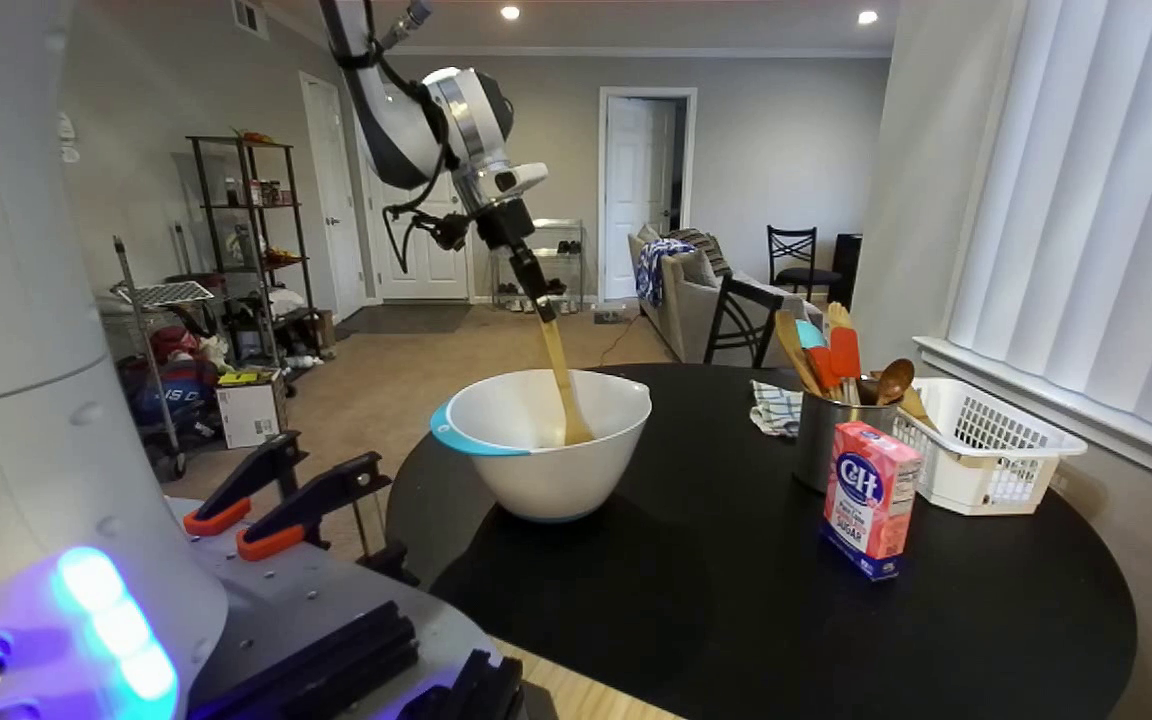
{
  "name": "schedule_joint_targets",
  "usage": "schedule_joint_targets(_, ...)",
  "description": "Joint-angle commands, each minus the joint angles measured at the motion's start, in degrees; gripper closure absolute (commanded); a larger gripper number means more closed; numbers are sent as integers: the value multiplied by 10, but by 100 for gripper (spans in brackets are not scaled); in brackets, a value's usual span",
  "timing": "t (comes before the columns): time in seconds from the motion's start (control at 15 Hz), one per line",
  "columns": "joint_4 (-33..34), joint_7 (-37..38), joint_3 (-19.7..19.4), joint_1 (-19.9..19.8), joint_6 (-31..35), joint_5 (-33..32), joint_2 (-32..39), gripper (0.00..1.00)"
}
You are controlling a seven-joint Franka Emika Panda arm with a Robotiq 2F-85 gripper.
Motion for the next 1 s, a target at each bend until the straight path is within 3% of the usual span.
schedule_joint_targets(0.0,-35,24,-9,6,3,-33,-20,97)
schedule_joint_targets(0.33,-71,26,-2,-2,-18,-37,-38,97)
schedule_joint_targets(0.93,-144,-27,66,-65,18,79,-74,97)
